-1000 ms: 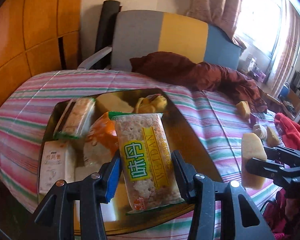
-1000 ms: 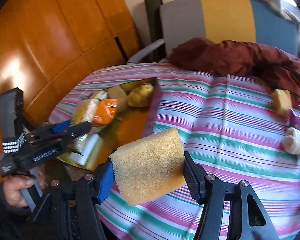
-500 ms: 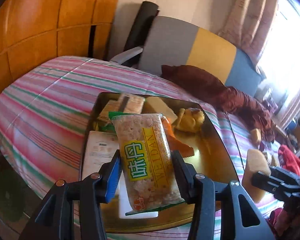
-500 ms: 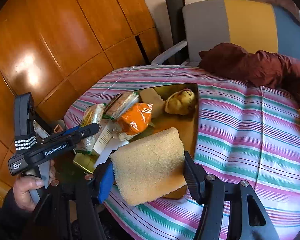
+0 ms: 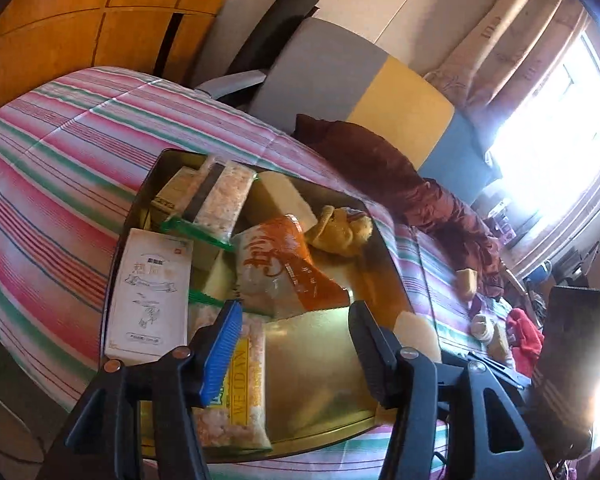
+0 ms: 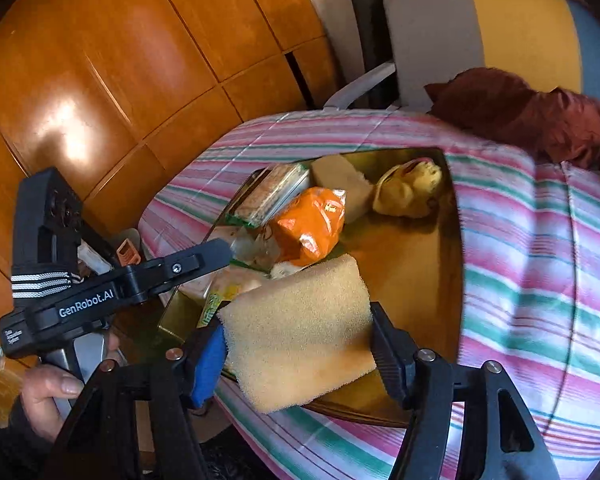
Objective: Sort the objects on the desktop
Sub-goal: 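Carry the WEIDAN bar and yellow sponge to the gold tray and release them, then move both grippers back over the remaining items on the bed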
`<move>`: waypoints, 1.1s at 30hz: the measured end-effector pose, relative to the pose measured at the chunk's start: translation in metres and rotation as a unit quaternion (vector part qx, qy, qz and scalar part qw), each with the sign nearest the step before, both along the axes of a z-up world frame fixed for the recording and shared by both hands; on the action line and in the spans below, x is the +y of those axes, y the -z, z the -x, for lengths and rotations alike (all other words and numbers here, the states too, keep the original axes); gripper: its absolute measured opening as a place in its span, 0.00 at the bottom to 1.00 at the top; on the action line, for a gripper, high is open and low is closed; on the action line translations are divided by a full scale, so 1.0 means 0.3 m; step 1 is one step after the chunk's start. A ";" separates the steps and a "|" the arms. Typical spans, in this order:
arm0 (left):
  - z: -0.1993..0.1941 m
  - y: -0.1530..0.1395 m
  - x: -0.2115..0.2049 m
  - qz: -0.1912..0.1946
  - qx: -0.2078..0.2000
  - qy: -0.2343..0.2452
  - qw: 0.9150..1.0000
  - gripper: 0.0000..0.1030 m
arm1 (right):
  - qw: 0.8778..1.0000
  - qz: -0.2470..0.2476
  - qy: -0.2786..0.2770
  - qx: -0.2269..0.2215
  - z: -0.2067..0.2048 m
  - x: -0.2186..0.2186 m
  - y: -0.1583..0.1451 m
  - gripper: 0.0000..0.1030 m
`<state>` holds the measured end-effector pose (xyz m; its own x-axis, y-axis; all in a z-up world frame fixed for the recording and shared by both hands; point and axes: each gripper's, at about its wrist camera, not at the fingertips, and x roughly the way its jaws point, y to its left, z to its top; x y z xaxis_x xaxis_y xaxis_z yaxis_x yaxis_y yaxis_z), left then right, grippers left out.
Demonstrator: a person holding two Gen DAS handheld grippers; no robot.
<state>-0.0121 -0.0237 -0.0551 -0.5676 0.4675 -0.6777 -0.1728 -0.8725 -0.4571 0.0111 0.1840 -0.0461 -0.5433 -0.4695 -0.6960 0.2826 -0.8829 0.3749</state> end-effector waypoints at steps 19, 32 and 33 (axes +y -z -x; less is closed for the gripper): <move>-0.062 -0.054 0.007 0.099 0.050 -0.008 0.994 0.58 | 0.999 -0.005 -0.021 -0.026 -0.030 -0.054 0.063 0.85; -0.104 -0.096 0.101 0.158 0.082 0.020 0.984 0.62 | 0.997 -0.056 0.041 0.030 -0.107 0.044 0.000 0.87; -0.106 -0.099 0.106 0.160 0.085 0.021 0.983 0.65 | 0.996 -0.066 0.044 0.034 -0.114 0.046 -0.003 0.87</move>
<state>0.0197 0.0081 -0.0254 -0.6698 0.2708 -0.6914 -0.2621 -0.9574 -0.1211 0.0453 0.1979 -0.0452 -0.6270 -0.3243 -0.7083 0.2229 -0.9459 0.2358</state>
